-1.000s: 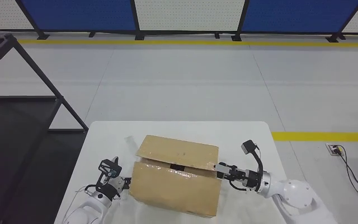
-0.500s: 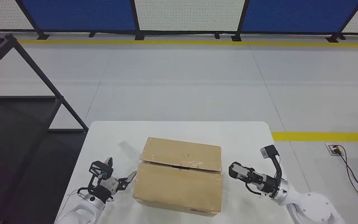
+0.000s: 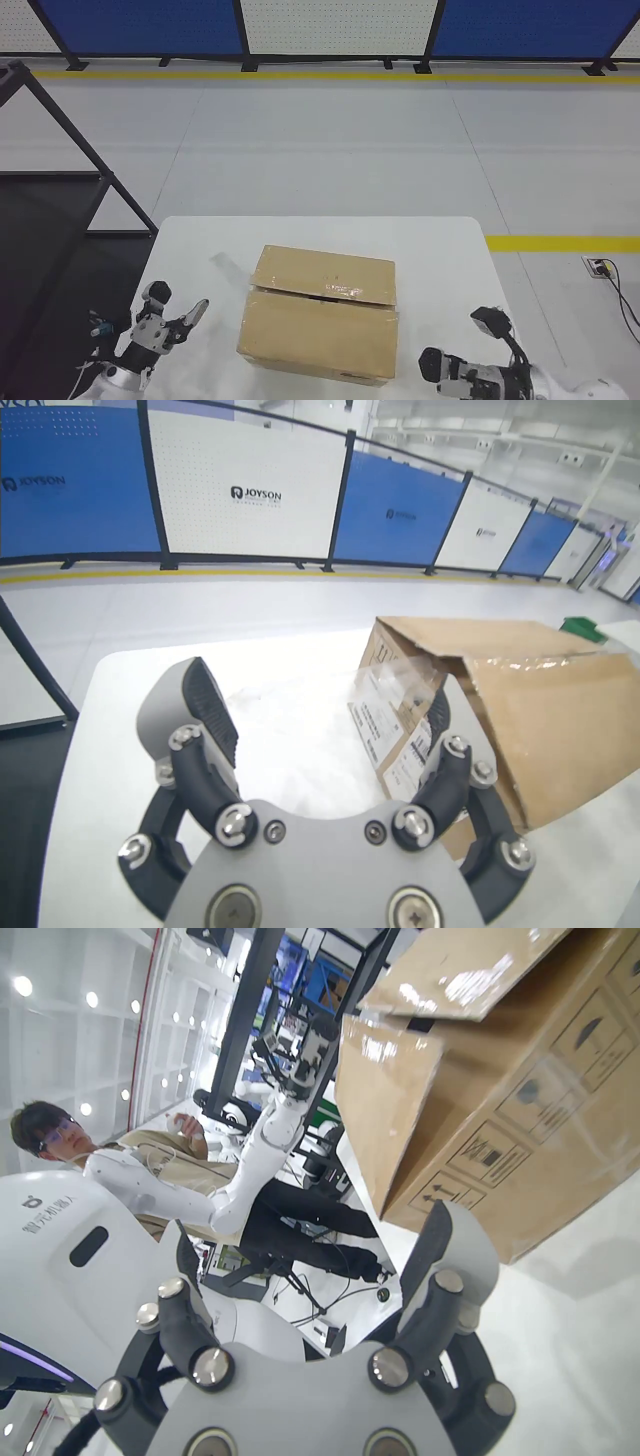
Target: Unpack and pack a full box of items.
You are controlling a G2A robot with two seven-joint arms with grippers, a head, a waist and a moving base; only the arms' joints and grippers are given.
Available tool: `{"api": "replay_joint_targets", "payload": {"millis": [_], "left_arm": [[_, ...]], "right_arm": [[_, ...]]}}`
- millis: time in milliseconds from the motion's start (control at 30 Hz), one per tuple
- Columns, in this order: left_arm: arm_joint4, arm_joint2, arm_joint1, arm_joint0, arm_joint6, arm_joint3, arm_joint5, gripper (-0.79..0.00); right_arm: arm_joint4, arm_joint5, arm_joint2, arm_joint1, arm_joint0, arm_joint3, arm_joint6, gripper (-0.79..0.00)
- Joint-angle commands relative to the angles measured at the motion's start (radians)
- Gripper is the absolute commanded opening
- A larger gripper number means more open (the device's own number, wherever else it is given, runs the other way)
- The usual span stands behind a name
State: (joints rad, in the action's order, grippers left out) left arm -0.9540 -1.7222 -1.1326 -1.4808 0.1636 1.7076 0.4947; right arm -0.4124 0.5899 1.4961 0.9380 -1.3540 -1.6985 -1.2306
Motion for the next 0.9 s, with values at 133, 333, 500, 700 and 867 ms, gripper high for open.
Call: {"api": "replay_joint_targets", "payload": {"millis": [133, 333, 500, 700, 867], "left_arm": [[0.035, 0.018, -0.009, -0.003, 0.062, 0.006, -0.050, 0.000], [0.101, 0.043, -0.021, 0.020, 0.112, -0.008, -0.133, 0.000], [0.101, 0.043, -0.021, 0.020, 0.112, -0.008, -0.133, 0.000], [0.101, 0.043, -0.021, 0.020, 0.112, -0.008, -0.133, 0.000], [0.102, 0.046, -0.022, 0.017, 0.097, 0.002, -0.130, 0.000]], "right_arm": [[0.110, 0.038, -0.120, -0.055, -0.009, -0.036, 0.038, 0.000], [0.196, 0.058, -0.253, -0.110, 0.028, -0.038, 0.058, 0.000], [0.200, 0.108, -0.346, -0.132, 0.067, -0.008, 0.108, 0.000], [0.191, 0.171, -0.396, -0.133, 0.097, -0.005, 0.171, 0.000], [0.194, 0.186, -0.402, -0.132, 0.110, -0.037, 0.198, 0.000]]}}
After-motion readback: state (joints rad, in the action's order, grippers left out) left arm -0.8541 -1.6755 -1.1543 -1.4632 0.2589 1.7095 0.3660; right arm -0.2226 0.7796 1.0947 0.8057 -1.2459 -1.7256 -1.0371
